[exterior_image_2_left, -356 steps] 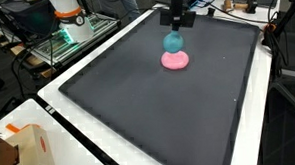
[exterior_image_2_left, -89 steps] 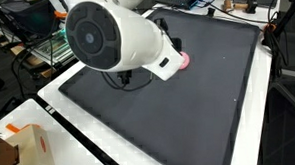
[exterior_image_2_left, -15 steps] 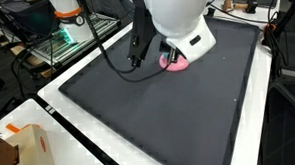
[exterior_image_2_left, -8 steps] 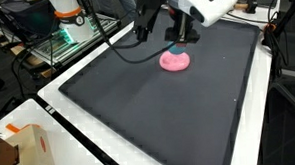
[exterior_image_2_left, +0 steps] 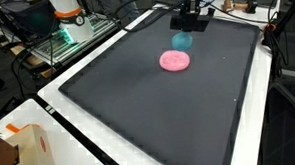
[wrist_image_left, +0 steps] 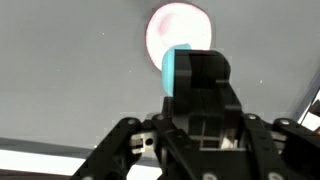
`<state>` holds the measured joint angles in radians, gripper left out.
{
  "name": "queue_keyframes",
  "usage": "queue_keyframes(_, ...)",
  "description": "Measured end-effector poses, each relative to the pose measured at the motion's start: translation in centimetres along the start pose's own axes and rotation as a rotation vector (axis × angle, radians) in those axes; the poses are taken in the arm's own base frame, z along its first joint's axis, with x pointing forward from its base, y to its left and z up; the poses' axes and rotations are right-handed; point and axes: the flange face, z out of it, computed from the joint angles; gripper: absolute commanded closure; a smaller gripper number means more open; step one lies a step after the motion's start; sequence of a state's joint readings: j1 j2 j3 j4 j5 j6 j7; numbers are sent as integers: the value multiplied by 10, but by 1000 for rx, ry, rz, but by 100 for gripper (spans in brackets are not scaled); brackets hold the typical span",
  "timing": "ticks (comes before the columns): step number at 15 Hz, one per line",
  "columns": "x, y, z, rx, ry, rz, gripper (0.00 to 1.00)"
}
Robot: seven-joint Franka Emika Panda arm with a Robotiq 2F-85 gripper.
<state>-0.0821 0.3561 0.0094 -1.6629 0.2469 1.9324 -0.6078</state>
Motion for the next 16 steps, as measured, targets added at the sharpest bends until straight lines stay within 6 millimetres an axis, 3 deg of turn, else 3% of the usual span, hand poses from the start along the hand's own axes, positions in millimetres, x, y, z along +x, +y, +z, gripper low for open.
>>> queue_keyframes(10, 3, -65, -13, -205, -32, -30, 75)
queue_keyframes(11, 1, -70, -14, -218, -34, -31, 50)
queue_keyframes(16, -4, -82, -20, -246, -38, -39, 50)
